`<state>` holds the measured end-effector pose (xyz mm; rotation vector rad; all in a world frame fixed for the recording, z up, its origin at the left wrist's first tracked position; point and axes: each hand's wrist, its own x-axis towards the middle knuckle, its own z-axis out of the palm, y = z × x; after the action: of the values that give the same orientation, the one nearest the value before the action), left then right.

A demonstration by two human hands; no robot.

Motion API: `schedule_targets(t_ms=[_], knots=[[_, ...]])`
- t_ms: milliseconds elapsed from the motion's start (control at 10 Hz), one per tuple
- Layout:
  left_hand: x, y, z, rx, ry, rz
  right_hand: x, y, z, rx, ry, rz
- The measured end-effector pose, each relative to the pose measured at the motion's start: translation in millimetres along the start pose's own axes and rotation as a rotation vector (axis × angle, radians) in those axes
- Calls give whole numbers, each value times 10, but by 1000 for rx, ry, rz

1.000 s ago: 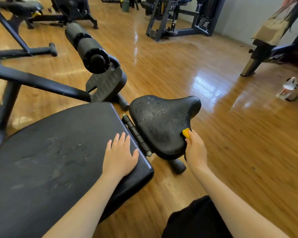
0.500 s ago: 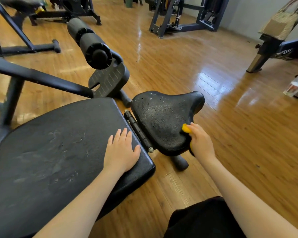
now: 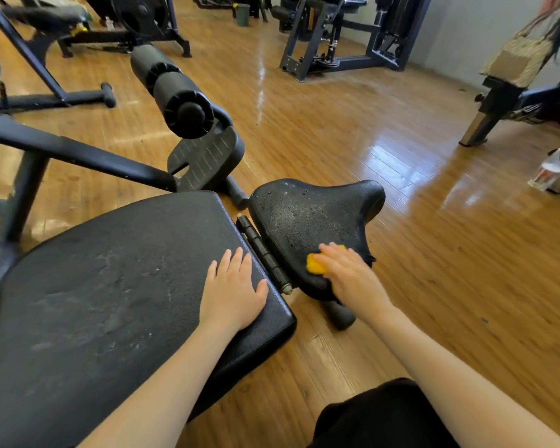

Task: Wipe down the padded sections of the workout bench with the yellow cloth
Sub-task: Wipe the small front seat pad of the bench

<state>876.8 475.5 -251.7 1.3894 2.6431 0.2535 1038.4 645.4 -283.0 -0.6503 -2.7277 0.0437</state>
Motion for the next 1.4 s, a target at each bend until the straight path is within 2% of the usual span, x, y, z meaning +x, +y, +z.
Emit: schedule_targets(t_ms=[100,200,300,400,500,600,700,800,900,1000,1100,1200,1300,1400], knots=[[8,2,3,-5,8,-1,175,265,-117,270,88,401],[11,-7,10,-4,3,1,286,233,-91,311,106,560],[12,-10,21,-1,5,-7,308,-116,6,144,120,283],[13,0,26,7,-1,-10,238,-394,80,43,-34,-59],[7,-3,18,3,2,-11,194,-317,39,16,-79,-222],[14,-7,17,-2,2,-6,291,-13,-71,55,-48,-20],[20,-14,27,0,6,-9,432,289,-83,206,-10,330],[21,-16,31,1,9,-6,516,322,-58,278,46,458],[30,-17,31,-2,5,-10,501,19,-30,206,75,238],[34,-10,31,3,9,-13,367,-199,65,70,-82,-163],[26,-6,30,8,1,-14,385,-125,47,89,-162,-227],[33,-13,21,6,-3,-9,539,65,-55,149,-160,-49],[20,-10,14,4,-4,-3,656,472,-165,221,-62,265],[15,-7,4,-6,-3,-4,707,560,-179,267,-31,432]])
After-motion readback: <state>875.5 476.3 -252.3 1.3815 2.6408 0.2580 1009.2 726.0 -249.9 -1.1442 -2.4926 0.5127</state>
